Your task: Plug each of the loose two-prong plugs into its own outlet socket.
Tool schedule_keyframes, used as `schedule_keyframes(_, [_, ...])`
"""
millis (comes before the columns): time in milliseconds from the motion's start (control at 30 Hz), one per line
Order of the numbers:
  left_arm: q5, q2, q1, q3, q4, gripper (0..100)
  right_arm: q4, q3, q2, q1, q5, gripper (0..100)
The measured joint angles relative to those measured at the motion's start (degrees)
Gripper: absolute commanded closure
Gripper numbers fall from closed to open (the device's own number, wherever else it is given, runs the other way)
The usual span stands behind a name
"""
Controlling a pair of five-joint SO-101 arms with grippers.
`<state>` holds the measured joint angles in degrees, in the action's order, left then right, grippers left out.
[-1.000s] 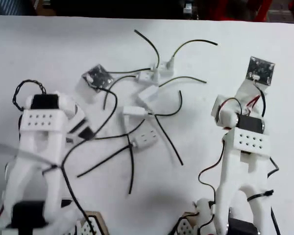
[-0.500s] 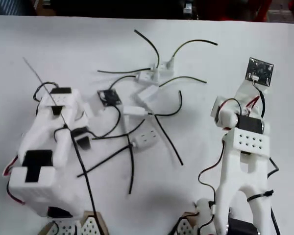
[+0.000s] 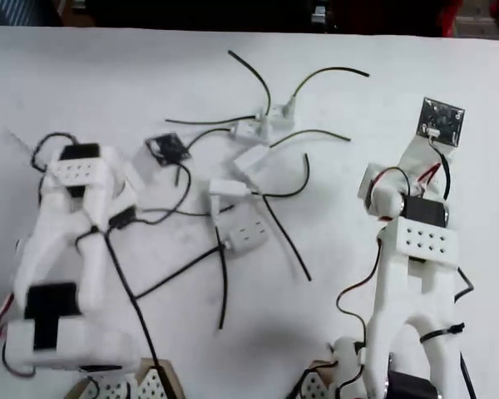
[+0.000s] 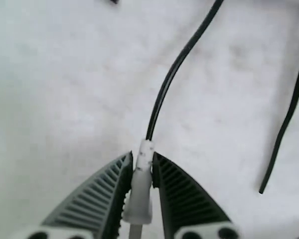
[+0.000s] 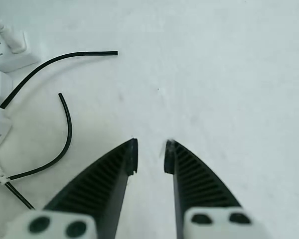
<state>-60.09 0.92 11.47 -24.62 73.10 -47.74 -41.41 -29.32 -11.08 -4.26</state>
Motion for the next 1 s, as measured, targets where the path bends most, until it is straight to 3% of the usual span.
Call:
schedule_keyframes(167, [7.5, 10.7, -1.4, 0.0, 3.4, 98, 0.0, 0.0, 0.0, 0.0, 0.0, 90.8])
schedule_keyframes(567, [30.7, 21.1, -18.5, 0.0, -0.9, 98, 0.0, 0.0, 0.0, -1.3, 0.0, 90.8])
schedule_keyframes(733, [36.4, 25.2, -24.2, 1.1, -2.8, 98, 0.0, 0.0, 0.0, -1.1, 0.0, 90.8])
schedule_keyframes(1000, [41.7, 28.6, -25.3, 8.9, -2.9, 98, 0.0, 0.0, 0.0, -1.6, 0.0, 90.8])
